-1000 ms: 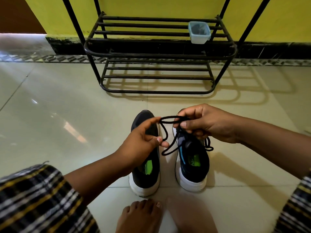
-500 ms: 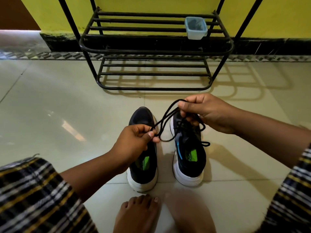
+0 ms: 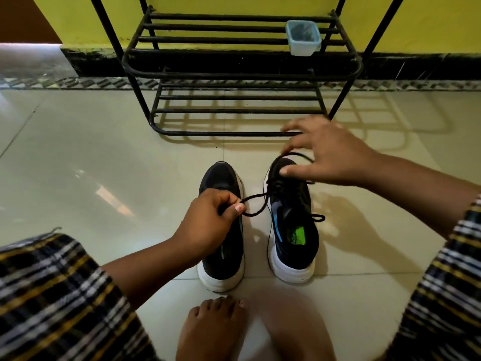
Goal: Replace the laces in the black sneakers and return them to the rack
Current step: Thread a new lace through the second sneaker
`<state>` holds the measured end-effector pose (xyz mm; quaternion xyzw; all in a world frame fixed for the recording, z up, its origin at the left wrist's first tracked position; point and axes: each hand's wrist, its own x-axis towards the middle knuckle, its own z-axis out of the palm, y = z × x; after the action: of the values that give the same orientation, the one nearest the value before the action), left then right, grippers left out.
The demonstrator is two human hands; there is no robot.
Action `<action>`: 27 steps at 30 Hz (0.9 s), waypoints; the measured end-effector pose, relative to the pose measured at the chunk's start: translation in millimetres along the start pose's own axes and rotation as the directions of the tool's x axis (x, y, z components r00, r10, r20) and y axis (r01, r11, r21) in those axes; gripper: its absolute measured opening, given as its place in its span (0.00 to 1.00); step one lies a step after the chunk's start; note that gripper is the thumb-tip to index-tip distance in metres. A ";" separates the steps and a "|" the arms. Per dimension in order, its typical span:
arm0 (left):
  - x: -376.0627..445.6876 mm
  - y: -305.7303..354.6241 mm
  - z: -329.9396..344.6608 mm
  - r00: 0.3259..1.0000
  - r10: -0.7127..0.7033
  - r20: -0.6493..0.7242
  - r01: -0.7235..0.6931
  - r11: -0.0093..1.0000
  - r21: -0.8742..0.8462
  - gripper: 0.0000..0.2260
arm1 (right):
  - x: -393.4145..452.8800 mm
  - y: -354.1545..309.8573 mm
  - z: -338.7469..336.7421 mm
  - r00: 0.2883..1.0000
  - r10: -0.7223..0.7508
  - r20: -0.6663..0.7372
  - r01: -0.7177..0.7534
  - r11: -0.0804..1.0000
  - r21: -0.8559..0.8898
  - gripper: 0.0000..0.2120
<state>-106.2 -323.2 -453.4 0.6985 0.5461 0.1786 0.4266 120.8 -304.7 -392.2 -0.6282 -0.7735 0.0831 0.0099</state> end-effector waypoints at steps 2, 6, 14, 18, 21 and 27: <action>1.3 4.3 0.3 0.996 0.091 -0.024 -0.091 0.996 0.024 0.07 | 0.2 -15.5 8.2 0.988 -0.043 0.145 0.008 0.972 0.235 0.28; 3.1 8.0 -1.2 0.994 0.106 0.001 -0.106 0.992 -0.075 0.07 | -2.4 -33.0 22.8 0.892 -0.177 0.417 -0.137 0.772 0.620 0.11; -2.1 8.5 -1.0 0.988 0.110 0.106 -0.079 0.961 -0.266 0.07 | -5.7 -29.5 29.6 0.935 -0.067 0.349 -0.150 0.816 0.558 0.28; -1.6 16.1 -2.4 0.977 0.154 0.145 -0.113 0.960 -0.257 0.11 | -6.2 -32.8 27.8 0.917 -0.137 0.374 -0.200 0.653 0.730 0.24; -1.0 16.0 -3.8 0.986 0.119 0.114 -0.083 0.956 -0.280 0.09 | -8.9 -33.0 32.9 0.900 -0.194 0.391 -0.189 0.634 0.750 0.14; 3.8 19.4 -11.4 0.983 0.065 0.169 0.002 0.929 -0.369 0.05 | -14.1 -30.4 37.5 0.905 -0.177 0.387 -0.216 0.593 0.776 0.16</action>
<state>-101.2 -316.0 -432.4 0.6282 0.4513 0.2213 0.5939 89.8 -328.8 -423.6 -0.5299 -0.6270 0.5577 0.1227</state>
